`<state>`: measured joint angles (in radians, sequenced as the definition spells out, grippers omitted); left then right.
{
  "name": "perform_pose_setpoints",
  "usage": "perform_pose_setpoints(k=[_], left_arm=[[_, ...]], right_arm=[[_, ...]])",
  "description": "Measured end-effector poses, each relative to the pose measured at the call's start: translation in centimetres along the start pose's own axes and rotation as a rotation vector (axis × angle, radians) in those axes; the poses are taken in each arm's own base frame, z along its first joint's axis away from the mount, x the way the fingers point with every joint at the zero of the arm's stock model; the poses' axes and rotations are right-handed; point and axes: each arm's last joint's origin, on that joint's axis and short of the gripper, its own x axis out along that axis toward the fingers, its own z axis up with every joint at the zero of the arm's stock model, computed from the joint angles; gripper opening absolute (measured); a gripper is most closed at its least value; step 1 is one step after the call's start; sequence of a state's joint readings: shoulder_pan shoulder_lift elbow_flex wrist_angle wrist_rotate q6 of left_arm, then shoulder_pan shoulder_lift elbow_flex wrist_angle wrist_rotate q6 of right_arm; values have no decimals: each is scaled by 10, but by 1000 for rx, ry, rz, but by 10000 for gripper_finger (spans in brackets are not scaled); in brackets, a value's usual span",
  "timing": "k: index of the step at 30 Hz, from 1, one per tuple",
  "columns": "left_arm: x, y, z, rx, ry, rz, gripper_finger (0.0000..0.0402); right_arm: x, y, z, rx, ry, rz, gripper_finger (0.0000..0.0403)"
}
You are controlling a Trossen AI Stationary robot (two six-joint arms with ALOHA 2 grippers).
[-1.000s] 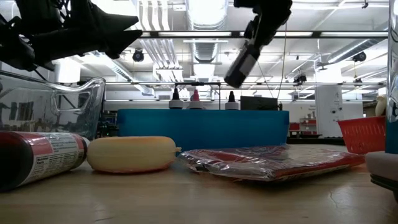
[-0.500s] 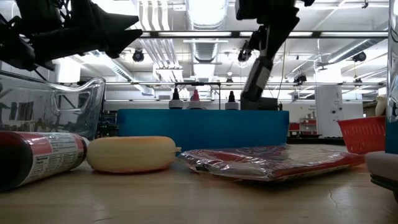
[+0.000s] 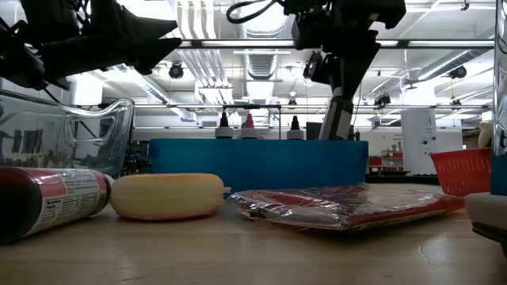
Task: Pick & Place Food Item
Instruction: Put the black food coloring bottle into the blue bin
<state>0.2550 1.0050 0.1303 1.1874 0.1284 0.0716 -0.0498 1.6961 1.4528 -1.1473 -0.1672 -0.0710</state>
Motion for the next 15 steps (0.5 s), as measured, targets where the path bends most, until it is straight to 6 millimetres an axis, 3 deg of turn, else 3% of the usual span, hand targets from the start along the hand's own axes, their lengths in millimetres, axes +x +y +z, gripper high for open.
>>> perform_pose_setpoints(k=[15], left_arm=[[0, 1, 0, -2, 5, 24, 325]], right_arm=[[3, -1, 11, -49, -3, 2, 108]])
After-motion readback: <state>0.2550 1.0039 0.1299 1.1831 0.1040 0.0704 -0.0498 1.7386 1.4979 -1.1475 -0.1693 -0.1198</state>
